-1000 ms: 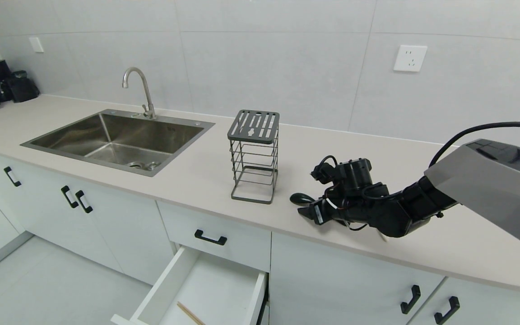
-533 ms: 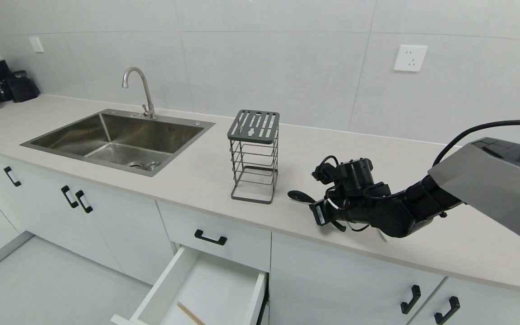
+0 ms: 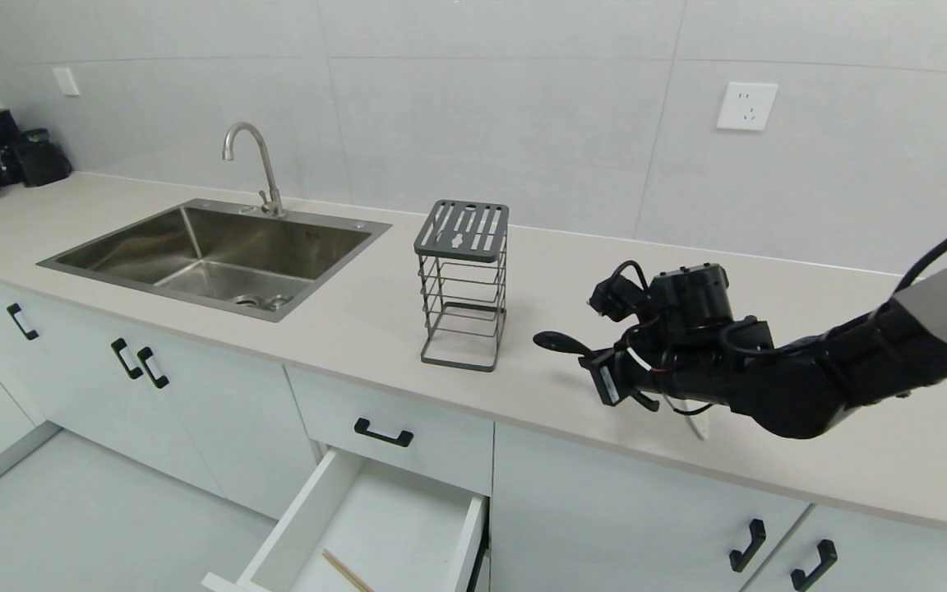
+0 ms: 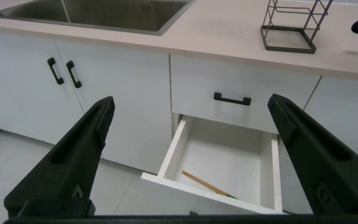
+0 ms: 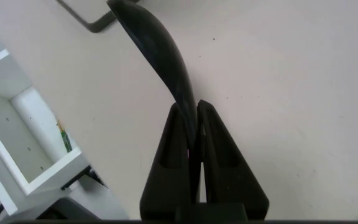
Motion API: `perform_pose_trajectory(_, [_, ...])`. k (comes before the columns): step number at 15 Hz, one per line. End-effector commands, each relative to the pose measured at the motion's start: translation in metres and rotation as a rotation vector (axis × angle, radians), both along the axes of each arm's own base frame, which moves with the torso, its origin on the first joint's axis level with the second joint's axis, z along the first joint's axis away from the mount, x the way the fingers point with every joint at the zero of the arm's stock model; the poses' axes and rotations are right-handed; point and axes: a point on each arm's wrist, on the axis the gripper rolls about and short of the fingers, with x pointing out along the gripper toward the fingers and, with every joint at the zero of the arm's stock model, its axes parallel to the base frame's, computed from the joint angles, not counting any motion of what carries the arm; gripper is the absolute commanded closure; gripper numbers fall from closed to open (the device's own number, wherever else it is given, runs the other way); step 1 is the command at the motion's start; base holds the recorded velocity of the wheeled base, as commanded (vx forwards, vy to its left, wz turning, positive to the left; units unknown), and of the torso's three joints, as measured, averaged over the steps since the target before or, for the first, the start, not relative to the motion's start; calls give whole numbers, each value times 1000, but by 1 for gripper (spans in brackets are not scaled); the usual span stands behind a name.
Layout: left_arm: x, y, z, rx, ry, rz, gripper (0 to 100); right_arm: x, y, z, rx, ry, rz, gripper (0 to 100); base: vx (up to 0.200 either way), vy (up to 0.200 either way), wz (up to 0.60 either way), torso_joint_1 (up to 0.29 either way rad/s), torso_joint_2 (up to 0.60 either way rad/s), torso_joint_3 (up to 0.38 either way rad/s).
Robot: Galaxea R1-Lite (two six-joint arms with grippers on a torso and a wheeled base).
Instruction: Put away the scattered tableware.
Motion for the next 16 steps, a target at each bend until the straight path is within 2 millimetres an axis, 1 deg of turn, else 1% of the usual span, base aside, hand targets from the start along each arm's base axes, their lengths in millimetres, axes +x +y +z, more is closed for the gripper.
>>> perform_pose_trajectory(1, [0,0,0,0,1,0,0,-34,-1,28,33,-39,68,100,0,0,0,0,0,0])
perform_pose_trajectory(2, [0,0,0,0,1,0,0,-49,3,33,44,-44,101,100,0,0,0,0,0,0])
perform_pose_trajectory(3, [0,0,0,0,1,0,0,-63,5,34,50,-46,132,100,0,0,0,0,0,0])
perform_pose_trajectory(4, [0,0,0,0,1,0,0,-82,11,33,52,-40,179,100,0,0,0,0,0,0])
perform_pose_trajectory(5, [0,0,0,0,1,0,0,-90,13,33,54,-37,199,100,0,0,0,0,0,0])
perform_pose_trajectory(6, [0,0,0,0,1,0,0,-109,24,27,52,-3,253,100,0,0,0,0,0,0])
perform_pose_trajectory(7, [0,0,0,0,1,0,0,-116,30,26,62,12,274,100,0,0,0,0,0,0])
perform_pose_trajectory(8, [0,0,0,0,1,0,0,-130,46,29,97,29,316,100,0,0,0,0,0,0])
perform_pose_trajectory(9, [0,0,0,0,1,0,0,-135,55,31,109,25,344,100,0,0,0,0,0,0])
perform_pose_trajectory(10, [0,0,0,0,1,0,0,-133,60,37,107,-10,359,100,0,0,0,0,0,0])
perform_pose_trajectory(12, [0,0,0,0,1,0,0,-127,70,49,112,-67,335,100,0,0,0,0,0,0])
perform_pose_trajectory(15, [0,0,0,0,1,1,0,-132,85,33,76,-36,354,100,0,0,0,0,0,0])
perform_pose_trajectory(16, [0,0,0,0,1,0,0,-129,95,28,73,-30,362,100,0,0,0,0,0,0])
